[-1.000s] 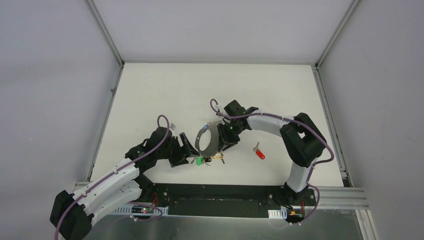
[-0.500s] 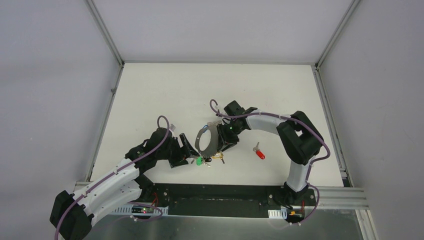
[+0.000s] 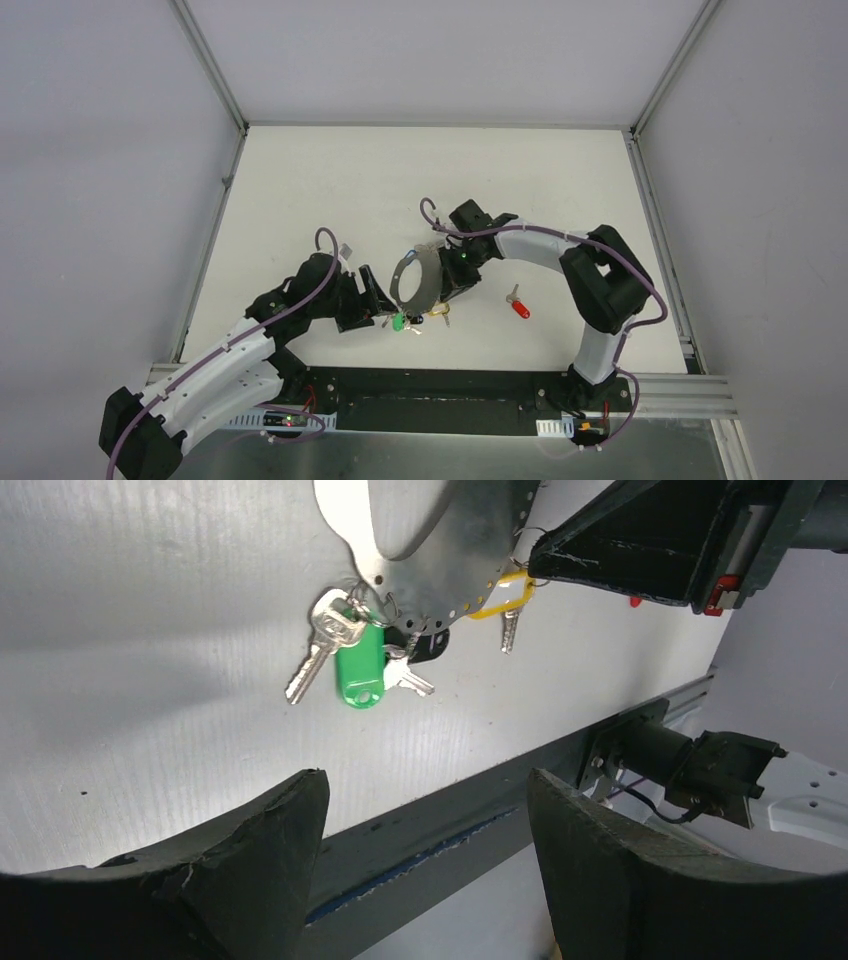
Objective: Put the keys on the keyring
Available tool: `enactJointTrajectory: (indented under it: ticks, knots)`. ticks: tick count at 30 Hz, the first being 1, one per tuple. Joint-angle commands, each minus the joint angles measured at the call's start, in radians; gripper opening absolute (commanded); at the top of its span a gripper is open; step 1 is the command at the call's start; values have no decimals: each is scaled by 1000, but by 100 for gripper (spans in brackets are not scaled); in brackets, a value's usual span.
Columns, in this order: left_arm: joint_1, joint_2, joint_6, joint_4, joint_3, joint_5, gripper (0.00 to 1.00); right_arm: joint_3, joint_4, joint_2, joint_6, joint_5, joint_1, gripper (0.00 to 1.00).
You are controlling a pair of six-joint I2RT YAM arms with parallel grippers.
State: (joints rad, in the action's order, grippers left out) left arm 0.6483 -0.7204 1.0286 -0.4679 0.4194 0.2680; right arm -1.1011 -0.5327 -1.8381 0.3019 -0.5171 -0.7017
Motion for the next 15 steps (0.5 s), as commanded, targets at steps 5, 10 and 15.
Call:
enactJointTrajectory:
  ticks: [5, 10, 15]
  knots:
    - [7, 50, -239, -68, 202, -45, 76, -7, 15, 277, -104, 52, 3, 0]
    - [7, 56, -326, -71, 288, -52, 79, 0, 23, 367, -155, 28, 2, 0]
    - [7, 73, -410, -47, 342, -52, 80, 106, 217, 514, -162, -38, -4, 0]
